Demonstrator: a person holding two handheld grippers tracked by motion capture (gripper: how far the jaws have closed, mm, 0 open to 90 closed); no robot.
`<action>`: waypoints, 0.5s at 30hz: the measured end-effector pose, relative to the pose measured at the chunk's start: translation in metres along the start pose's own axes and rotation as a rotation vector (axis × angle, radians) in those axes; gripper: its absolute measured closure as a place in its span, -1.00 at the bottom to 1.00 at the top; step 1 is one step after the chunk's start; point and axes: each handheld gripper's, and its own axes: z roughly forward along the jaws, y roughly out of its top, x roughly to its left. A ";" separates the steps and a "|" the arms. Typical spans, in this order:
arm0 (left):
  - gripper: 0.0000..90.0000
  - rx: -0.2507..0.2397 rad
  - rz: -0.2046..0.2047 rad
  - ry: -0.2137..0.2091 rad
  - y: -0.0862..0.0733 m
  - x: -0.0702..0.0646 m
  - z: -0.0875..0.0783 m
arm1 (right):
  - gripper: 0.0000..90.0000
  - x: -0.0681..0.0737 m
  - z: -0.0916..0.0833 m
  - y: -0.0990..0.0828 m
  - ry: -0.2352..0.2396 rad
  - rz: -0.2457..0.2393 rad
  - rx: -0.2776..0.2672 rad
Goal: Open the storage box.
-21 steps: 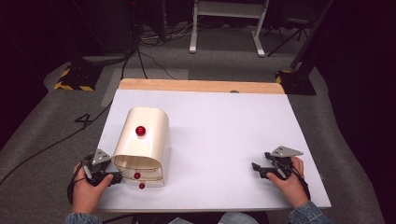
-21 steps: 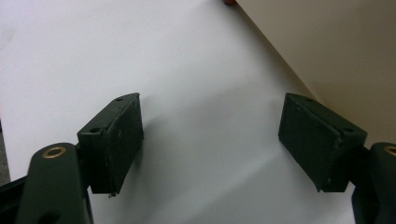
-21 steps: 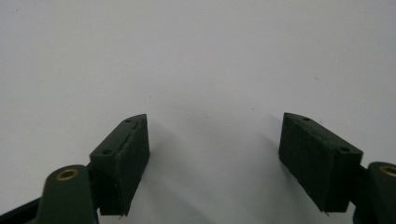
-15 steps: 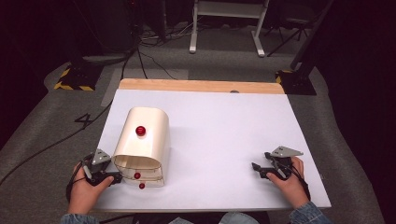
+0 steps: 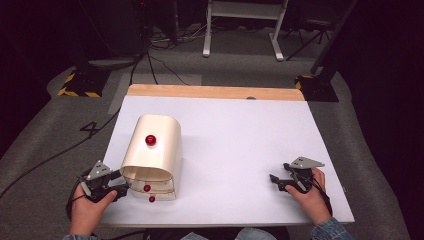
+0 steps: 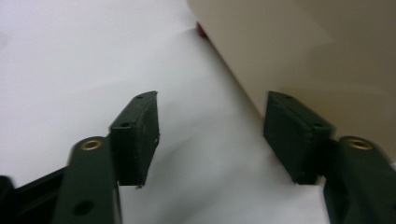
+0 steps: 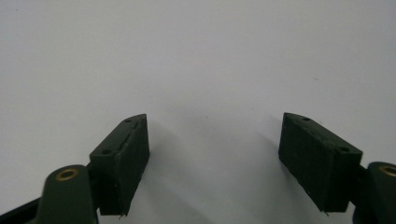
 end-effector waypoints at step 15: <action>0.23 0.123 0.053 0.089 0.018 -0.037 0.034 | -0.45 0.000 0.000 0.000 -0.001 0.000 -0.003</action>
